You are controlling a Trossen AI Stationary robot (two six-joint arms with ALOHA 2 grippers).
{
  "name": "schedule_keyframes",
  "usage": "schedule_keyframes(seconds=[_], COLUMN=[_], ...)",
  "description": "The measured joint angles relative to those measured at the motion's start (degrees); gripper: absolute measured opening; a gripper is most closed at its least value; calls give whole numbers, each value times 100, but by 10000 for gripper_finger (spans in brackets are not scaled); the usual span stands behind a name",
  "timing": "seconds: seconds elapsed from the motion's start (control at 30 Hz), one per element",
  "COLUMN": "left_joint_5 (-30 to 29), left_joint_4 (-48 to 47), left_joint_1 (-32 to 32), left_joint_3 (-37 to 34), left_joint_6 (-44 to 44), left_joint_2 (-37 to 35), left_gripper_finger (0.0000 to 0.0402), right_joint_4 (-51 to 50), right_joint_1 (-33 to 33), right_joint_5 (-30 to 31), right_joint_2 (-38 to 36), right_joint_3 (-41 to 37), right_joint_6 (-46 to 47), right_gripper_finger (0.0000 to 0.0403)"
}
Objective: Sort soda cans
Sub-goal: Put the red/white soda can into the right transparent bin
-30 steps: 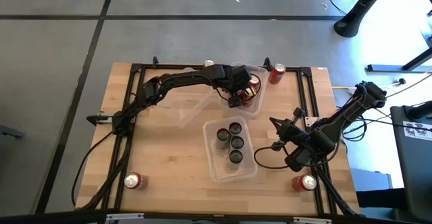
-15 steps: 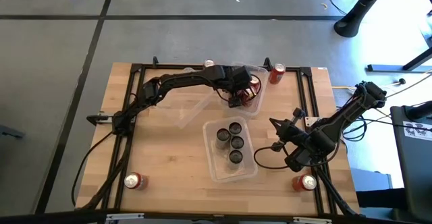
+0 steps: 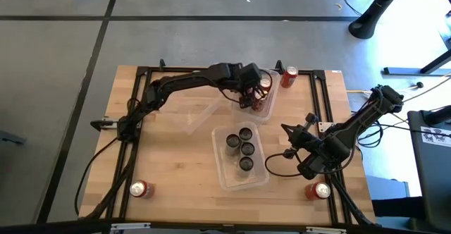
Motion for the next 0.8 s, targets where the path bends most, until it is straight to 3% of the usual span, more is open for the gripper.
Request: schedule_keyframes(seconds=[0.8], left_joint_5=[59], left_joint_4=[702], left_joint_1=[3], left_joint_3=[-1091], left_joint_6=[290], left_joint_2=[11], left_gripper_finger=[335], right_joint_4=[0], right_joint_1=[1], right_joint_5=[-8], right_joint_2=[0], right_joint_3=[0], right_joint_6=[-8], right_gripper_finger=[3])
